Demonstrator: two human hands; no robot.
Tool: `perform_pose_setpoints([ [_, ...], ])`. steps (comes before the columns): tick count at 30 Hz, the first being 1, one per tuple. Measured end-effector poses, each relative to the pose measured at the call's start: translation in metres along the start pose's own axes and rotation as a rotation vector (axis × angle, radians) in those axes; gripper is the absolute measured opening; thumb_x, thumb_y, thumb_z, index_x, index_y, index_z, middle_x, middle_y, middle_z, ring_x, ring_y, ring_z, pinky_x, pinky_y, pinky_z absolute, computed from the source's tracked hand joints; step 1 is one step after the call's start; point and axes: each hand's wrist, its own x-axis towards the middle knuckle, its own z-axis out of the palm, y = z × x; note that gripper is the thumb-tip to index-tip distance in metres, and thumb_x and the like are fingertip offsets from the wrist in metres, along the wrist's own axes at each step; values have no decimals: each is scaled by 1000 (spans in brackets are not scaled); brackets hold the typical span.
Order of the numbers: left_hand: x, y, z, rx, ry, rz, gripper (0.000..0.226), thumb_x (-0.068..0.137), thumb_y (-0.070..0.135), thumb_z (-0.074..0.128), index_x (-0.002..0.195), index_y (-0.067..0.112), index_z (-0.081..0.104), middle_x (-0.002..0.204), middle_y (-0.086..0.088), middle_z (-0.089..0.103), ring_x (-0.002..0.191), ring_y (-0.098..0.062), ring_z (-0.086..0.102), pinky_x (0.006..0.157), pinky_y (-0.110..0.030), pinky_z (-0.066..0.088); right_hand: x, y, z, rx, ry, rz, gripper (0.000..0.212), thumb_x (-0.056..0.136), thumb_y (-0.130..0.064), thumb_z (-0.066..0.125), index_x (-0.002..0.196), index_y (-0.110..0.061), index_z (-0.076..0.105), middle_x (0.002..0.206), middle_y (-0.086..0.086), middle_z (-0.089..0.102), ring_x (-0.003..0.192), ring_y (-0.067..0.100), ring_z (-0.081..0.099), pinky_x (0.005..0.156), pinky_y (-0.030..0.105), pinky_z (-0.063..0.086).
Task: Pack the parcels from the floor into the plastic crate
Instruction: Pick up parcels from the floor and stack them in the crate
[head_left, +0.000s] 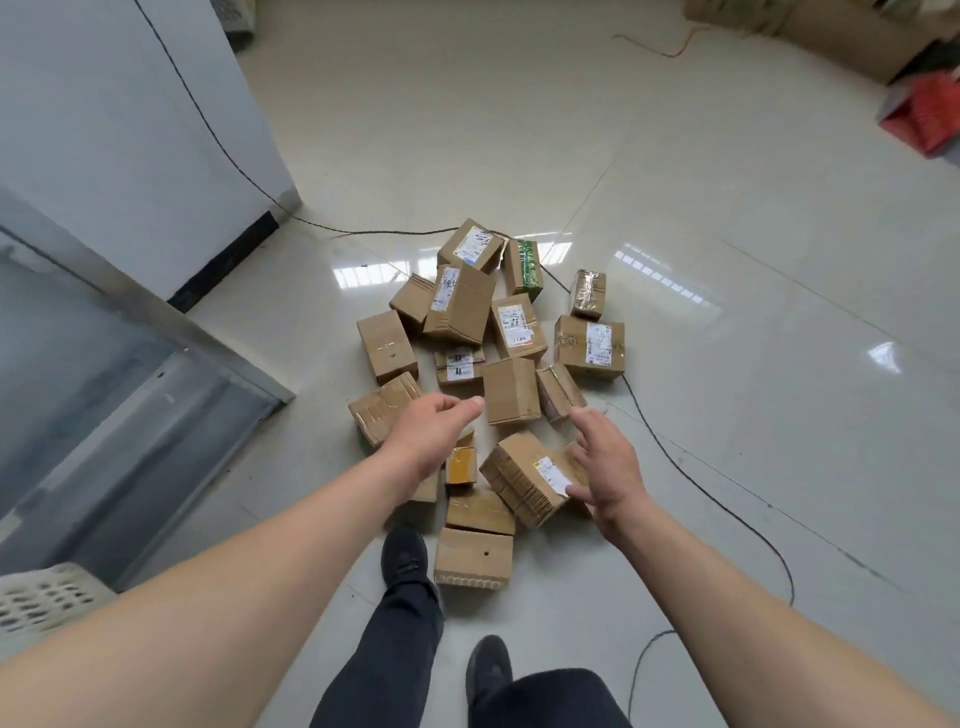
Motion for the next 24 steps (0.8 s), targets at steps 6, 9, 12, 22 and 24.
perform_pose_setpoints([
  [6, 75, -10, 27, 116, -59, -14, 17, 95, 45, 56, 89, 29, 59, 91, 12, 57, 83, -1, 49, 73, -28, 39, 78, 42, -20, 58, 71, 149, 43, 100, -41, 56, 137, -20, 57, 119, -1, 67, 83, -3, 62, 62, 31, 45],
  [9, 117, -27, 52, 161, -65, -43, 19, 95, 44, 57, 82, 31, 54, 91, 9, 55, 79, -3, 47, 71, -30, 41, 119, 73, -29, 48, 84, 200, 30, 100, -41, 55, 121, -21, 62, 109, -6, 70, 87, 0, 67, 70, 34, 46],
  [12, 163, -55, 85, 196, -87, -91, 16, 94, 45, 58, 88, 30, 59, 103, 1, 62, 89, -11, 53, 81, -34, 43, 164, 111, -36, 52, 112, 264, 51, 95, -48, 60, 140, -25, 56, 134, -8, 63, 118, 15, 59, 85, 44, 45],
  [22, 323, -156, 198, 334, -90, -164, 69, 89, 52, 59, 146, 17, 41, 145, -7, 48, 130, -26, 48, 108, -43, 39, 309, 258, -49, -3, 150, 348, 17, 96, -45, 59, 108, -34, 64, 105, -27, 58, 104, 11, 58, 109, 54, 44],
  [24, 350, -175, 213, 360, -93, -169, 71, 90, 53, 59, 148, 19, 37, 149, -6, 44, 133, -27, 44, 110, -45, 38, 332, 282, -46, 33, 164, 380, 13, 96, -46, 59, 101, -35, 62, 101, -25, 59, 96, 4, 56, 107, 53, 45],
])
